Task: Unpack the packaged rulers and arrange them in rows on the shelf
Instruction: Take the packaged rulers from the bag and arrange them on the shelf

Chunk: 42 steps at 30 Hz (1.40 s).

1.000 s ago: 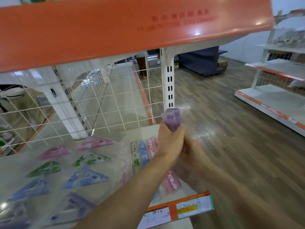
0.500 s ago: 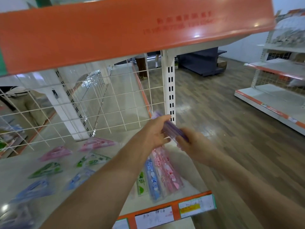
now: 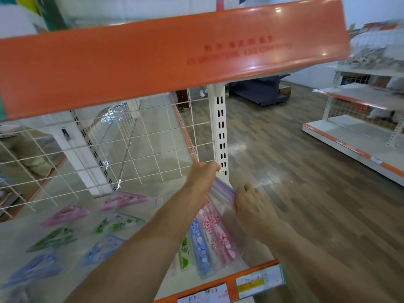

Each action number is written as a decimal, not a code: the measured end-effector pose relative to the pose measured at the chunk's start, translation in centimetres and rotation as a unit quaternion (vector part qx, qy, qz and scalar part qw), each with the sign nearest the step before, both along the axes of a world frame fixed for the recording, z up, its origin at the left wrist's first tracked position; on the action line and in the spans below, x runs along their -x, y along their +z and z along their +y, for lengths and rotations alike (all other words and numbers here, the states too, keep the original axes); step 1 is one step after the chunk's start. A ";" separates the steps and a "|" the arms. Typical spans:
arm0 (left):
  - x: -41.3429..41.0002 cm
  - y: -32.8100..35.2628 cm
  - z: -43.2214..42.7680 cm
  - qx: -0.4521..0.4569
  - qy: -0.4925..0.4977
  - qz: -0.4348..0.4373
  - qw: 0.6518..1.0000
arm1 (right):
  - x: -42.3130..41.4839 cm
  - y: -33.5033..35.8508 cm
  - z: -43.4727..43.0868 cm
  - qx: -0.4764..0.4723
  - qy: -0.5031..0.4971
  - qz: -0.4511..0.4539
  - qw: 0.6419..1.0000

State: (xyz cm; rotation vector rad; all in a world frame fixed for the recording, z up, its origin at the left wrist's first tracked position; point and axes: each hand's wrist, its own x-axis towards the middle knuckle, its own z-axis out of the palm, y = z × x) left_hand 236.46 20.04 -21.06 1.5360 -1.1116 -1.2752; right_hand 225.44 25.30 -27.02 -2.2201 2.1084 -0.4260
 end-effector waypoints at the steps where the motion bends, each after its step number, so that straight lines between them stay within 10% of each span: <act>1: 0.1 -0.1 0.1 -0.005 -0.001 0.001 1.000 | -0.2 -0.4 0.4 -0.004 0.006 0.008 1.000; 10: 0.2 0.3 0.5 -0.013 0.005 0.033 0.999 | 0.3 -0.9 0.9 -0.018 -0.008 -0.019 1.000; 14: -0.5 0.3 0.7 -0.006 0.013 0.065 0.998 | 1.1 1.3 0.7 -0.012 -0.015 -0.214 0.977; 18: -1.1 0.2 2.0 -0.085 -0.056 0.263 0.959 | 0.3 4.3 3.4 -0.193 0.079 -0.632 0.747; 21: -1.2 -0.1 3.1 -0.088 -0.105 0.353 0.925 | -0.3 4.4 4.4 -0.273 0.098 -0.708 0.644; 22: -1.4 -0.3 3.3 -0.080 -0.097 0.361 0.924 | -0.2 4.3 4.3 -0.293 0.089 -0.680 0.666; 26: -1.9 -0.5 3.6 -0.028 -0.069 0.308 0.948 | 2.1 6.6 2.8 -0.143 0.069 -0.251 0.955; 31: -1.2 0.9 5.2 0.048 -0.144 0.179 0.972 | 0.2 12.1 1.6 0.148 0.171 -0.286 0.931; 42: -1.2 1.4 2.4 -0.036 0.018 0.409 0.912 | 0.4 8.3 3.5 -0.110 0.150 -0.277 0.943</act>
